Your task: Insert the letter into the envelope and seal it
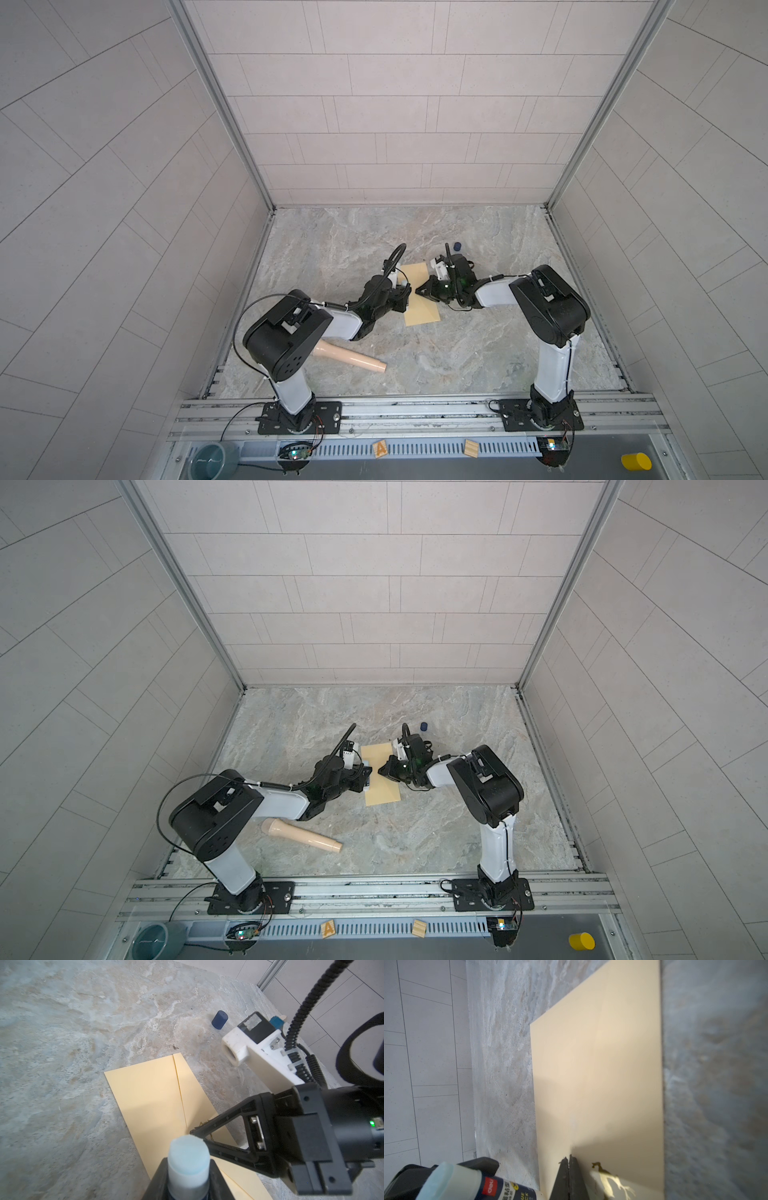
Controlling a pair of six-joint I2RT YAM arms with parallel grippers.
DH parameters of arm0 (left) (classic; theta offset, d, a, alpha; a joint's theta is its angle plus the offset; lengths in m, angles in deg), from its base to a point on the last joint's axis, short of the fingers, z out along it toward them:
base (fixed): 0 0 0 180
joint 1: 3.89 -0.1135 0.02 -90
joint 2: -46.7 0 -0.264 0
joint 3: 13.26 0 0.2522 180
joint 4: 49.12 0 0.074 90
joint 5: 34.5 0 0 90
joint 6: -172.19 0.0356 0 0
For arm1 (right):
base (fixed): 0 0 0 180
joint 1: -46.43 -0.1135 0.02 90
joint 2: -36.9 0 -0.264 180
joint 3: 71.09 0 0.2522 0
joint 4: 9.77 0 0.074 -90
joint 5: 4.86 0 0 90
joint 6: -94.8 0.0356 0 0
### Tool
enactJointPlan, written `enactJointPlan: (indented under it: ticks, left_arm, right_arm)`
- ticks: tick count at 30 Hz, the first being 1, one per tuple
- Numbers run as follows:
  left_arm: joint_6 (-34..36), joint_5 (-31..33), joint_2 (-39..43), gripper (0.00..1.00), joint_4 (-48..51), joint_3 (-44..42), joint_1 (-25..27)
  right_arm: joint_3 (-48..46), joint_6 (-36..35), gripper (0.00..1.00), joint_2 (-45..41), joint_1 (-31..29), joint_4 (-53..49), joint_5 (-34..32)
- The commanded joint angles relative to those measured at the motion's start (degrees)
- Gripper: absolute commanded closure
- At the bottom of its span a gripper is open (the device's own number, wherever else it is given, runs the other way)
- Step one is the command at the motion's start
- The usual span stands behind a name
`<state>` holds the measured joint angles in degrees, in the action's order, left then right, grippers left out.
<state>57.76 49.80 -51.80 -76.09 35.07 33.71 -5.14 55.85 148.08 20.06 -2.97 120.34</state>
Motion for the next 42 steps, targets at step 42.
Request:
enactJointPlan:
  ticks: [42]
  left_arm:
    - [-0.7, 0.4, -3.7, 1.00, -0.2, 0.2, -0.7]
  right_arm:
    - [-3.7, -12.1, 1.00, -5.2, -0.5, -19.1, -3.7]
